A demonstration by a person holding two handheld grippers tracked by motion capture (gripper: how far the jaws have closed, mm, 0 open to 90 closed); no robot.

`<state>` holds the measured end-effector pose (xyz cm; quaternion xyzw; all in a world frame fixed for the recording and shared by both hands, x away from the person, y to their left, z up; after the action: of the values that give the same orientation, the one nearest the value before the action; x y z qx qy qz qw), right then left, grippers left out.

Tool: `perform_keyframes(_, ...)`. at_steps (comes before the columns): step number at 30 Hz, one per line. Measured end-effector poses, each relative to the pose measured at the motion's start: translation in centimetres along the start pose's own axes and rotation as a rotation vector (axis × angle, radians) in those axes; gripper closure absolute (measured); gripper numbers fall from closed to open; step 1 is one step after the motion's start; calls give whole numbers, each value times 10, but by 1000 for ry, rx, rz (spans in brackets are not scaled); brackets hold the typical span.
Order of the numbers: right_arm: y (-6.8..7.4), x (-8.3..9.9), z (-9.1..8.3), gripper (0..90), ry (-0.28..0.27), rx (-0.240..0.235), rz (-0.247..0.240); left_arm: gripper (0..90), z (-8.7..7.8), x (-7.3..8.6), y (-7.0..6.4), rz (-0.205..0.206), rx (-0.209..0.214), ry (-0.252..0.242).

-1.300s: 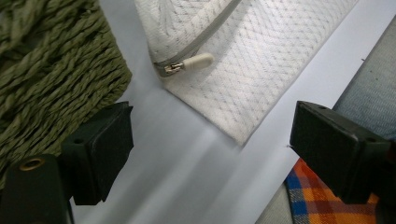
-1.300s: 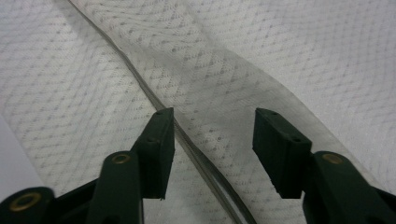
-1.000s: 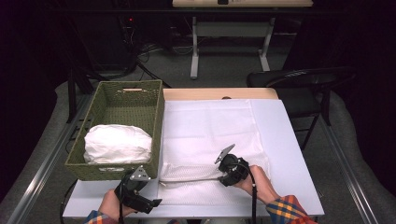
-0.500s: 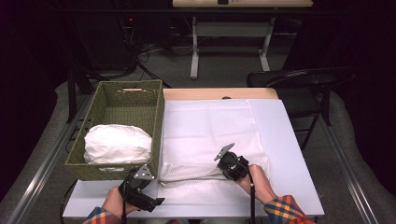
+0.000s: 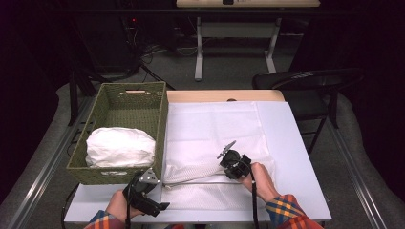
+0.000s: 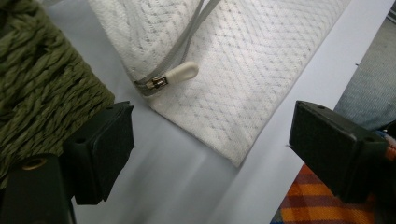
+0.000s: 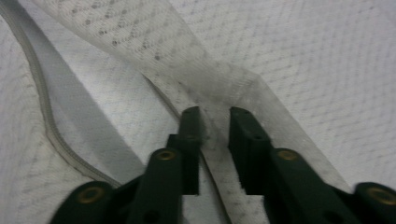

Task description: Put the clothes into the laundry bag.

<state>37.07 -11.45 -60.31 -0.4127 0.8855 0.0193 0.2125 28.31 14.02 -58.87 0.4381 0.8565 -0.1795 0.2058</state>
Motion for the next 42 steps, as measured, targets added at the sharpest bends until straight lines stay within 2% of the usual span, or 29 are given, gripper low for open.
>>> perform_keyframes(2, -2, 0, -3, 555, -13, -7, 0, 136, 0, 0, -1, 5, -4, 4)
perform_keyframes(3, -5, -1, -4, 482, -24, 29, 8, 136, -1, 1, -2, 3, -6, 2)
perform_keyframes(4, -6, -3, -5, 418, -30, 40, 9, 136, -2, 1, -2, 0, -3, -3)
perform_keyframes(6, -4, -7, -4, 257, -34, 38, 1, 131, -3, 2, -4, -26, 17, -20)
perform_keyframes(9, 1, -10, 1, 174, -8, 20, -34, 131, -3, 3, -3, -27, 16, -19)
perform_keyframes(13, 1, -14, 12, 201, 2, 10, -57, 130, -2, 2, -2, -25, 8, -15)
perform_keyframes(16, -1, -16, 15, 208, -19, -10, -56, 129, -2, 1, -3, -19, 11, -17)
perform_keyframes(18, -1, -17, 15, 267, -34, -24, -49, 129, -1, 0, -2, -15, 11, -18)
perform_keyframes(22, 2, -19, 15, 446, -39, -93, -56, 129, 0, -1, -2, -18, 19, -18)
perform_keyframes(23, 3, -18, 14, 479, -34, -120, -52, 130, 1, -2, -3, -17, 27, -19)
perform_keyframes(25, 3, -18, 14, 510, -39, -141, -47, 130, 2, -3, -3, -12, 35, -19)
perform_keyframes(26, 3, -18, 14, 530, -39, -142, -47, 130, 2, -3, -4, -12, 39, -18)
perform_keyframes(29, 3, -19, 13, 687, -46, -141, -43, 130, 3, -4, -4, -15, 42, -18)
perform_keyframes(31, 4, -20, 13, 798, -53, -128, -46, 130, 3, -4, -4, -11, 44, -18)
perform_keyframes(32, 5, -20, 13, 824, -56, -116, -50, 130, 2, -4, -4, -8, 50, -17)
perform_keyframes(34, 8, -22, 12, 848, -49, -103, -69, 130, 2, -4, -5, -7, 50, -21)
perform_keyframes(36, 8, -23, 10, 848, -50, -101, -66, 129, 2, -4, -6, -2, 55, -22)
perform_keyframes(42, 1, -29, -3, 852, -97, -85, -51, 127, 0, -4, -6, -8, 56, -26)
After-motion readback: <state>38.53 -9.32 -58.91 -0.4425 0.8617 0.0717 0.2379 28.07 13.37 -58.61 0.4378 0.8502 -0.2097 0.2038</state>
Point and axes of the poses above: each handheld gripper's, and its own axes: z roughly forward along the jaws, x roughly out of its underside, y roughly to its left, the point moved 8 cm from there along z, roughly forward along the jaws, and after that the axes turned 1 degree about x, right-handed, at the moved point
